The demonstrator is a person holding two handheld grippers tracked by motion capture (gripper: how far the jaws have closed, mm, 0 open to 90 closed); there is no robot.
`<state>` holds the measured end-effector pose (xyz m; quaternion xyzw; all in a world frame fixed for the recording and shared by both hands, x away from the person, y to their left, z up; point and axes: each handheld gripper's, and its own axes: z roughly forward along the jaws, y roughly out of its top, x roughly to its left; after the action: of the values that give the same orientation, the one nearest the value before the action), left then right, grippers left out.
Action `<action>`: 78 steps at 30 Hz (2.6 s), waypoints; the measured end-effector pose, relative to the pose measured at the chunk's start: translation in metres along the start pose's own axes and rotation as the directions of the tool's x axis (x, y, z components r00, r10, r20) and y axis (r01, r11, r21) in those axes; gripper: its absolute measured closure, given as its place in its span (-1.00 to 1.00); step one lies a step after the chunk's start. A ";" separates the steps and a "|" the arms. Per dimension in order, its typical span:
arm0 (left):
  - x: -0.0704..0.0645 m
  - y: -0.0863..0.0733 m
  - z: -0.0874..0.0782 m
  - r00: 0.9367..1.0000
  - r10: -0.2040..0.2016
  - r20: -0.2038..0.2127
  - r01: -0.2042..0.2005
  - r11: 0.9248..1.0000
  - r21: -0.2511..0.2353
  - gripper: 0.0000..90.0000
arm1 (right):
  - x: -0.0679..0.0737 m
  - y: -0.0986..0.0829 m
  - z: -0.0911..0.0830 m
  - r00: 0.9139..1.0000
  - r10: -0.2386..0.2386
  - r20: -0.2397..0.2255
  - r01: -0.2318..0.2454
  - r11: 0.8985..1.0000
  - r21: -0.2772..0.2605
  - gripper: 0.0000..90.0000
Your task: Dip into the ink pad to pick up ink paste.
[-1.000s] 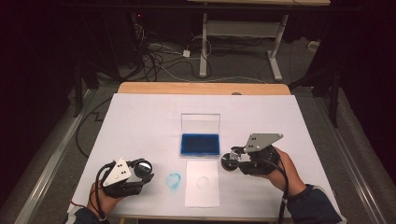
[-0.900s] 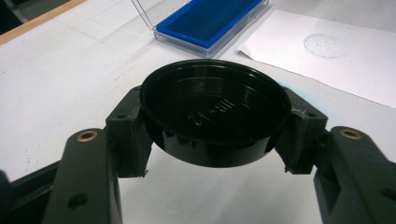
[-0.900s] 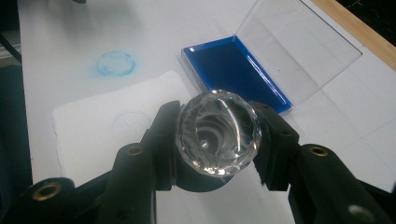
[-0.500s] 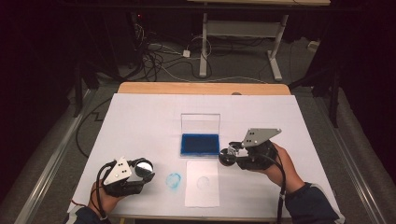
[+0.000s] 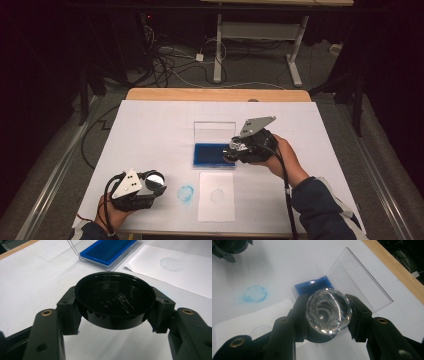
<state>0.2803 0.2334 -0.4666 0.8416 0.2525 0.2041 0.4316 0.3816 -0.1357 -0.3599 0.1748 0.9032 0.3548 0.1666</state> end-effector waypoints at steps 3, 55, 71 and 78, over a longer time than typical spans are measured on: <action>0.000 0.000 0.000 1.000 -0.002 0.000 0.002 1.000 -0.002 -0.19 | -0.004 0.005 0.014 1.000 0.003 -0.001 -0.003 1.000 0.027 0.26; -0.001 -0.001 0.000 1.000 0.009 0.026 -0.009 1.000 0.002 -0.19 | -0.015 0.007 0.099 0.999 0.040 0.009 -0.041 0.979 0.199 0.26; -0.002 -0.001 0.000 0.999 0.016 0.030 -0.016 1.000 0.000 -0.19 | -0.015 0.006 0.099 0.999 0.034 0.017 -0.037 0.979 0.203 0.26; -0.002 -0.001 0.001 0.999 0.015 0.033 -0.015 1.000 0.003 -0.19 | -0.016 0.006 0.099 0.999 0.034 0.016 -0.037 0.977 0.208 0.26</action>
<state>0.2789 0.2322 -0.4680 0.8474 0.2394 0.1931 0.4327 0.4385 -0.0805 -0.4210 0.2096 0.9312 0.2599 0.1464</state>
